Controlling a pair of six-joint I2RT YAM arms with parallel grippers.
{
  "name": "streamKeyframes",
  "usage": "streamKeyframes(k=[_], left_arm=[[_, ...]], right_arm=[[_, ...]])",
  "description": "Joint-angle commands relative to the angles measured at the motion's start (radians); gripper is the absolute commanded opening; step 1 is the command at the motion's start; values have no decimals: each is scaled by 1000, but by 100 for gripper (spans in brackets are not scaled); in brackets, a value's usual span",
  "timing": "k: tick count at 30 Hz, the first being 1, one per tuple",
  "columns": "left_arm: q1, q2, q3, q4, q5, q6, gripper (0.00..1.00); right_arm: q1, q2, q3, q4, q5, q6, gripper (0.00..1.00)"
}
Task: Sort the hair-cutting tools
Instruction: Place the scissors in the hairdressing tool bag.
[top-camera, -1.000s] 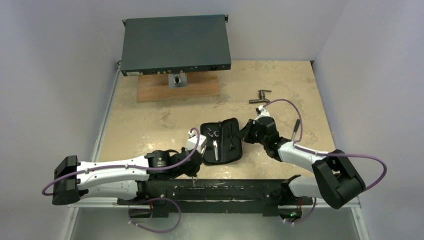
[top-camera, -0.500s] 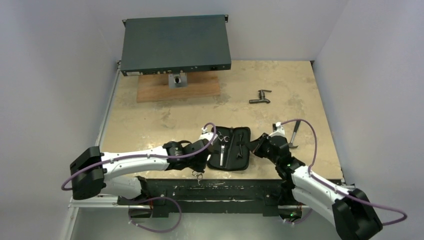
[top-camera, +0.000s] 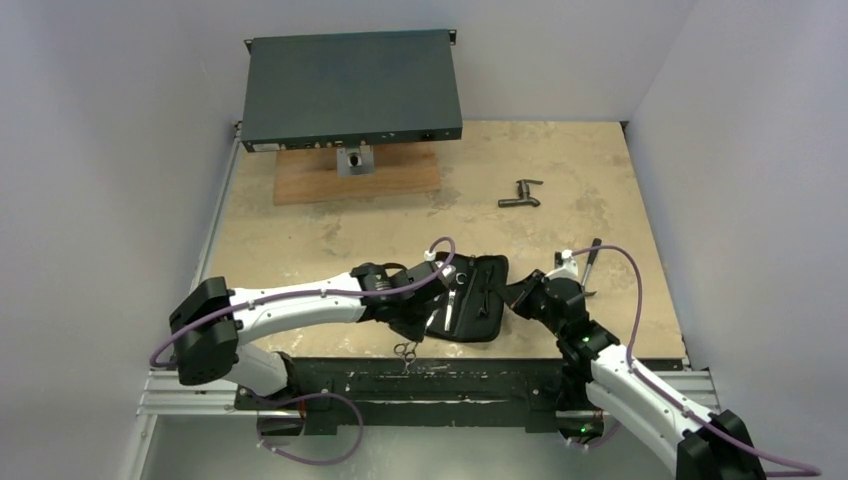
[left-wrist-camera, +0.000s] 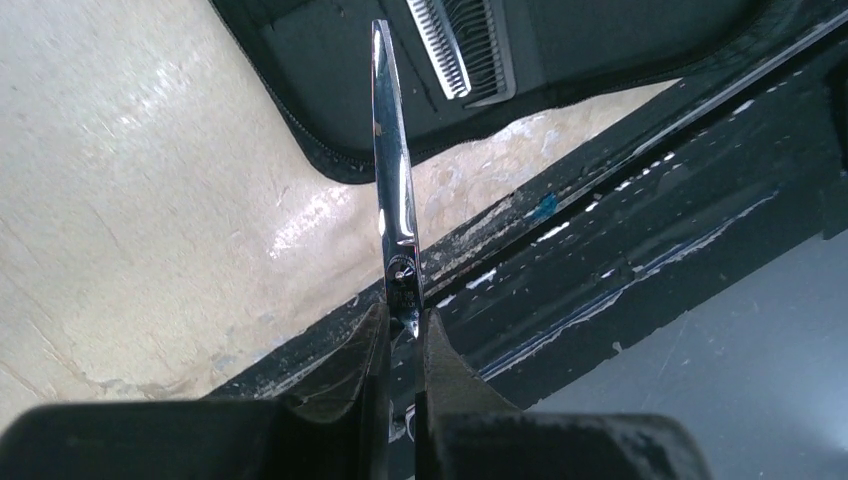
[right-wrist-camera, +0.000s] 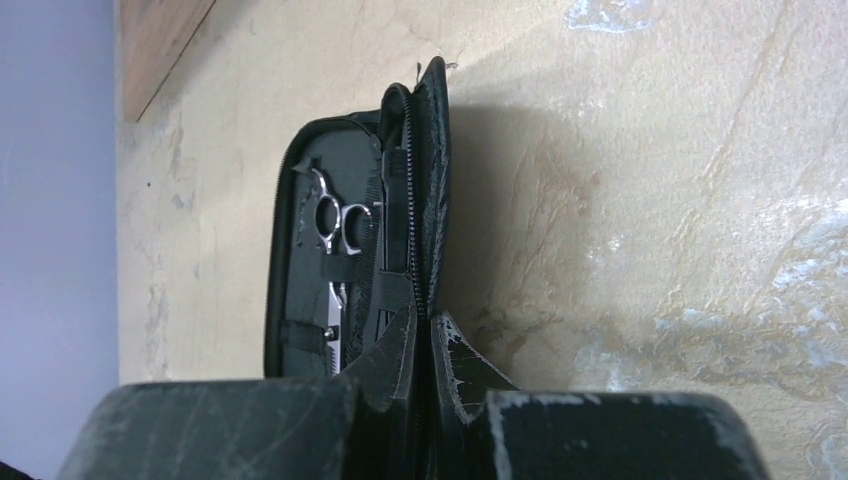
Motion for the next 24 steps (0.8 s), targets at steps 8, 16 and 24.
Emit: streamKeyframes(k=[8,16,24], left_arm=[[10,131,116,-205,42,-77,0],[13,195,240,-288,-35,-108,0],[14,263,264,-302,-42,-132,0]], right_arm=[[12,14,-28,61,11,12,0],[14,9,-32,76,5,10,0],[20,23,-39,102,-12,7,0]])
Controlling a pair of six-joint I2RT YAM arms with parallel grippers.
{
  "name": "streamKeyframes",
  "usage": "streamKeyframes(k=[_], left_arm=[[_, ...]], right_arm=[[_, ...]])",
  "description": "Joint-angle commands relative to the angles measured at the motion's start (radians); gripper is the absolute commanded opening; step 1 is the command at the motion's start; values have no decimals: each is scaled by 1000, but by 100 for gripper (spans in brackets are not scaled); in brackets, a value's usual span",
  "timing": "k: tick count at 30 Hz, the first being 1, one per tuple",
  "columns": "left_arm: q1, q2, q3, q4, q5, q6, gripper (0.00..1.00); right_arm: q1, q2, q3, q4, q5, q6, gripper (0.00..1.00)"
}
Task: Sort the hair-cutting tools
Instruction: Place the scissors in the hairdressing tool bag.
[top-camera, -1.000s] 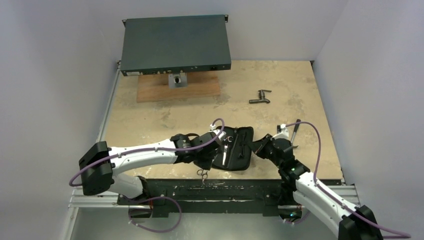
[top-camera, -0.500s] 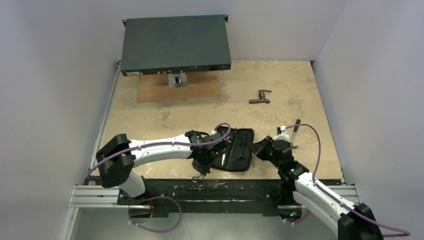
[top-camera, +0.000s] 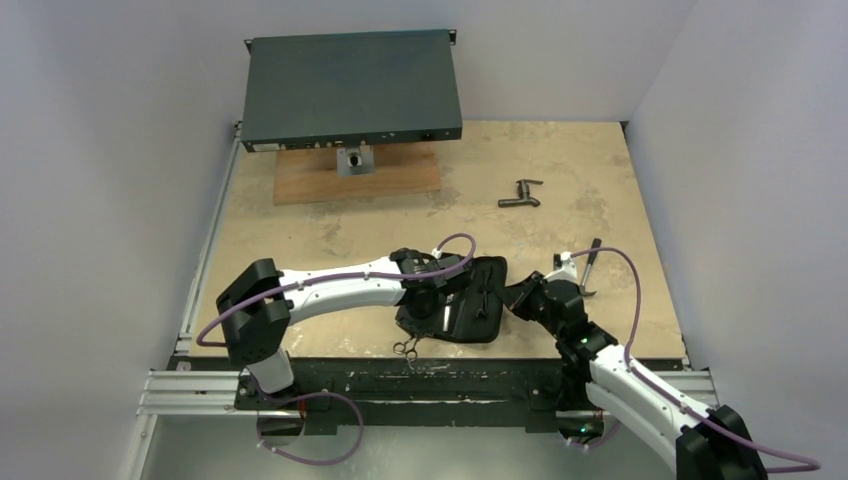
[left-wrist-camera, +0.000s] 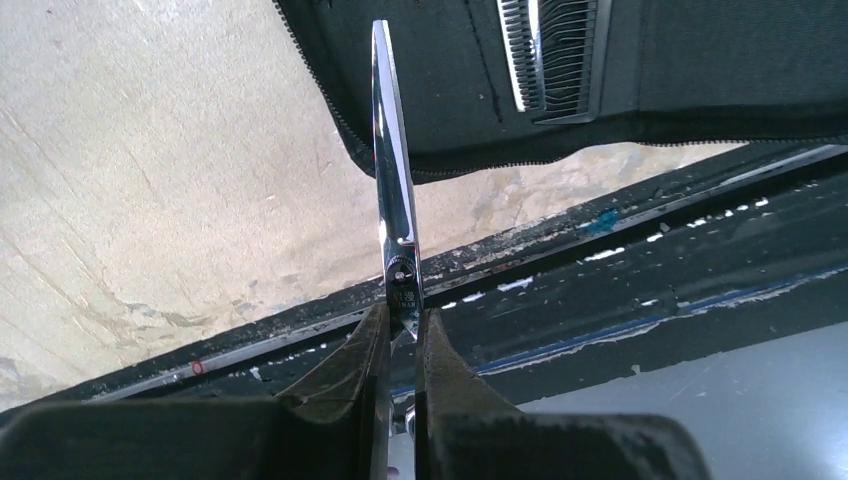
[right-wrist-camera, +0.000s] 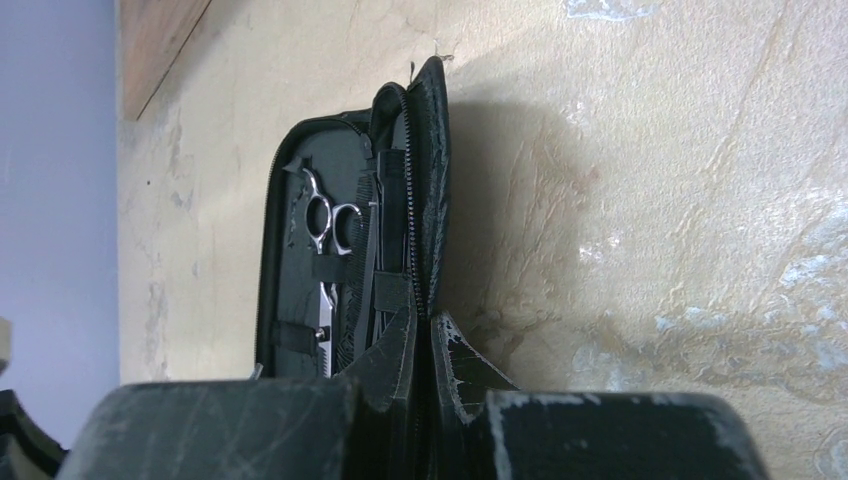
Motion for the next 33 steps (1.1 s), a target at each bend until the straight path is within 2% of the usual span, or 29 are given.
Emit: streamKeyframes(k=[1,33], left_arm=[[7,15,21,-31,-13,-37,0],[15,114,0,82,-37,-94,0]], right_arm=[[10,7,-12,55,-17,-7,0],[12,9,-16,57,-29,-18,0]])
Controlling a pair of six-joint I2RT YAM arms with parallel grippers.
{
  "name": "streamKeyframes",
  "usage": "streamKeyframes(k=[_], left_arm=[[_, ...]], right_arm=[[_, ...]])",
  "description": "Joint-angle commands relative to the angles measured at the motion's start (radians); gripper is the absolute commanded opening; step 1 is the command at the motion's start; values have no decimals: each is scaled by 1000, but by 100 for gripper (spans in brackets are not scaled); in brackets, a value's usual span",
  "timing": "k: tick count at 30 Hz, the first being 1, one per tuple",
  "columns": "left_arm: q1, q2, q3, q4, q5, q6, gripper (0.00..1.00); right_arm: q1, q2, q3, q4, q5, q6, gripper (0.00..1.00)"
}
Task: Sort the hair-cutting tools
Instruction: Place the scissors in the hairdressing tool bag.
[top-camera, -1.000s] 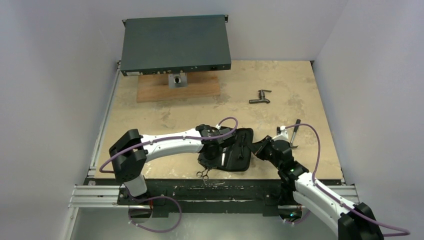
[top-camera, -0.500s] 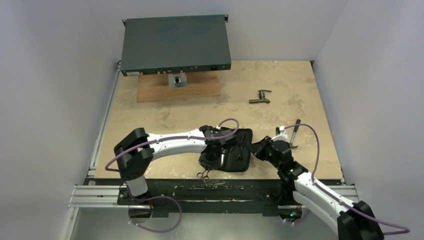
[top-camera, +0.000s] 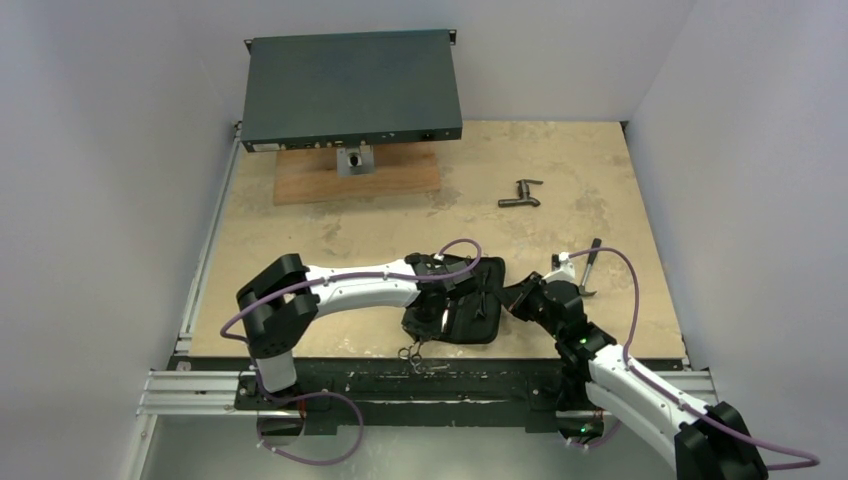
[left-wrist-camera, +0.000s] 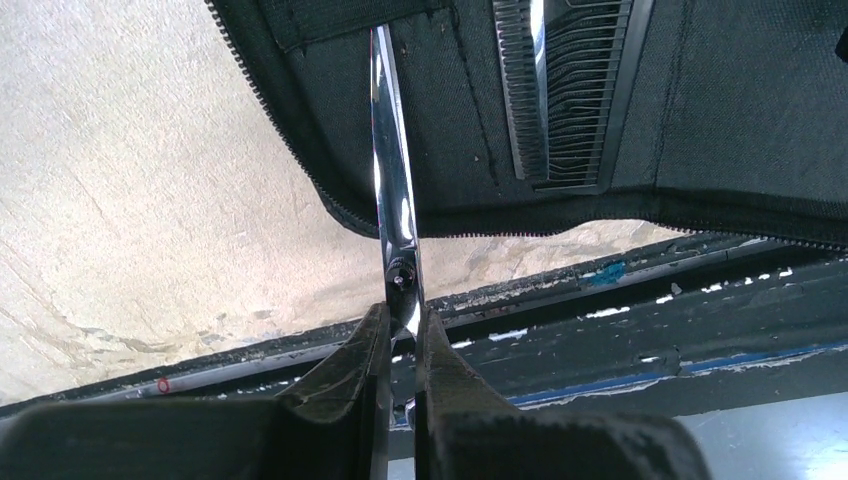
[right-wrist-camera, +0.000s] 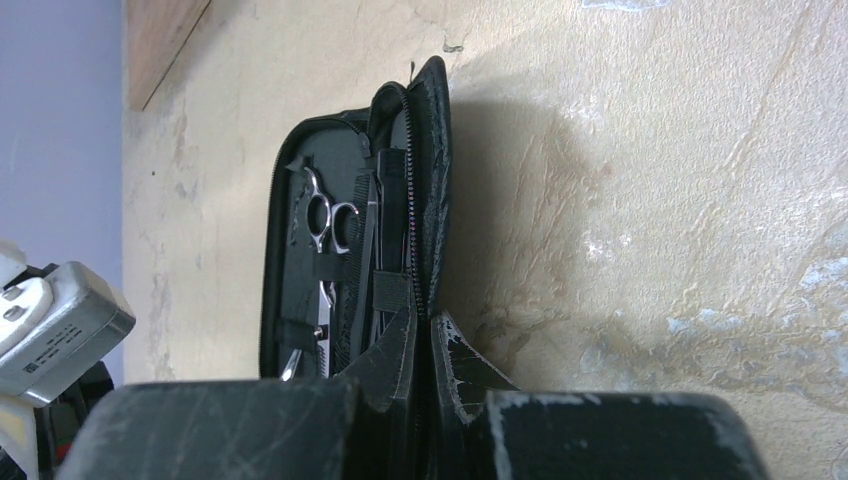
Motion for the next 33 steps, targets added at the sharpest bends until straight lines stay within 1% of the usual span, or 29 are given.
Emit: streamKeyframes(k=[1,7,14,21,28,33], left_arm=[[19,0,-7,56,-42,-39,0],[38,9,-23,112,-77,-74,0],[55,48,16,137,-88,-67,0],[72,84,79,143,-101,-48,0],[89,110,98,153,-112,-41,0],[93,137,125,140,-148,-25,0]], right_arm=[[6,-11,-5,15,-14,-14,0],[8,3,-1,18,-21,-17,0],[9,3,-1,12,-26,-20,0],[13,18,6,10,-31,-26,0],[19,21,10,2,-28,-29,0],[23,30,11,5,-26,-29,0]])
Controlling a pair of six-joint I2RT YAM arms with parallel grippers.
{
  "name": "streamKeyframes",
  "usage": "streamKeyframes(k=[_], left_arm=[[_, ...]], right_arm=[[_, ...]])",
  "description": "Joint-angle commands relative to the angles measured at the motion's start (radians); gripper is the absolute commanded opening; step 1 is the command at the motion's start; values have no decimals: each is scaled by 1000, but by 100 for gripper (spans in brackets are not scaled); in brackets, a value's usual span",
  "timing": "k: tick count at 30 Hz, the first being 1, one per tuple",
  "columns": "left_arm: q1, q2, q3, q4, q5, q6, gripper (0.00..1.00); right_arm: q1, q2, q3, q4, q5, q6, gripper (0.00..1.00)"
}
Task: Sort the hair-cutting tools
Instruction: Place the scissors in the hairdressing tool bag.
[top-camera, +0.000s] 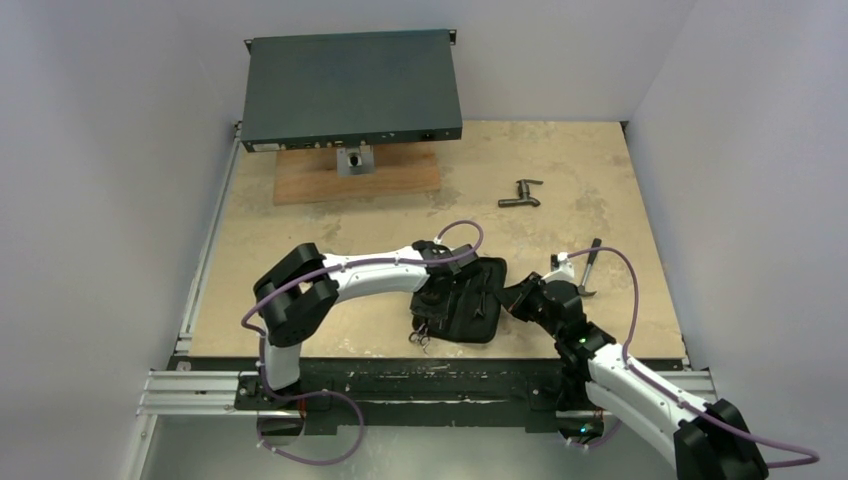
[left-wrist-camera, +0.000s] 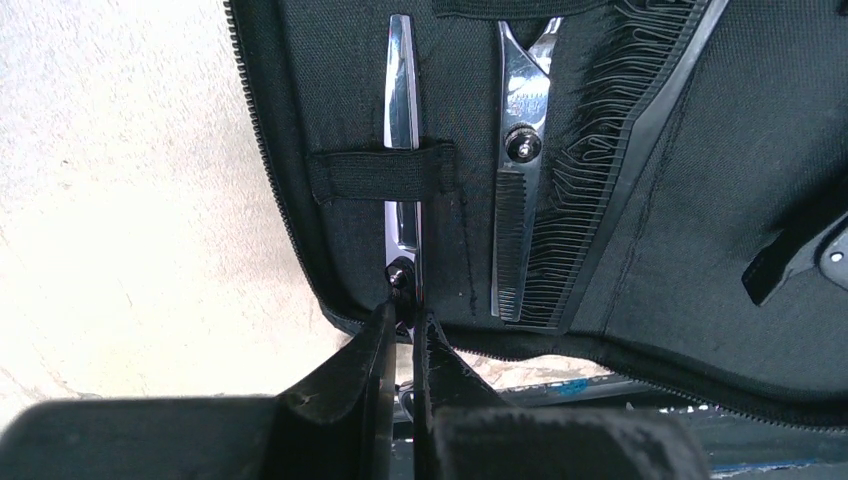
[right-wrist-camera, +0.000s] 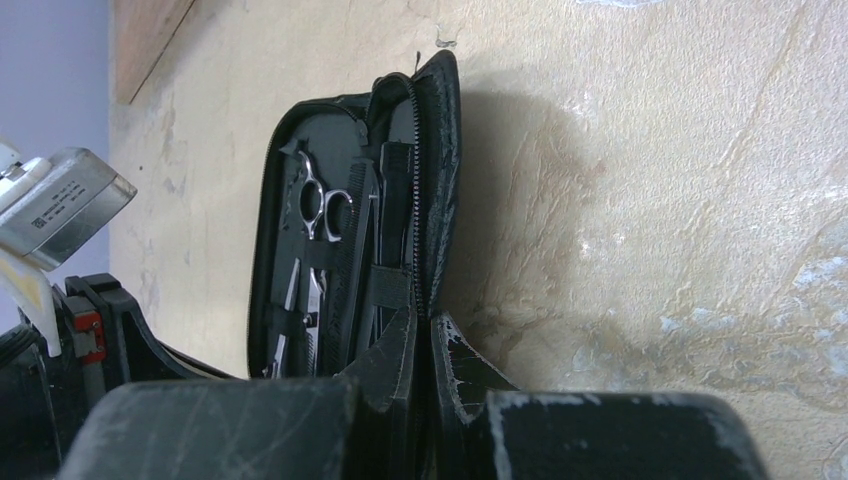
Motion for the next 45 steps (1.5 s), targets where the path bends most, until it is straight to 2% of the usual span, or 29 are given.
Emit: streamKeyframes(k=[1,7,9,12,25,31,32,36,38,41,45], left_arm=[[20,46,62,65,-87,26,0],[19,65,80,52,-129,44,0],[16,61,79,48,-140,55,6],[13,63,85,39,-173,68,0],[-84,189,277,-164,-472,132,0],[-86,222,317,-161,-473,150,0],[-86,217,316,-154,-461,150,2],[-86,164,272,-109,-417,149,36],[-86,135,252,-98,-411,149,47],[-86,96,236,-102,-409,143,54],[-89,-1,196,-106,-399,109,57]], right_arm=[[18,17,11,5,-26,-15,0],[21,20,16,-2,-21,-17,0],[21,20,17,-4,-21,-17,0],[22,18,16,-2,-19,-17,0],[28,19,17,-12,-20,-14,0],[30,28,20,-6,-21,-18,0],[30,27,20,-6,-21,-17,0],[31,23,21,-12,-19,-18,0],[30,21,21,-14,-18,-18,0],[30,20,22,-15,-17,-19,0],[31,17,22,-20,-17,-19,0]])
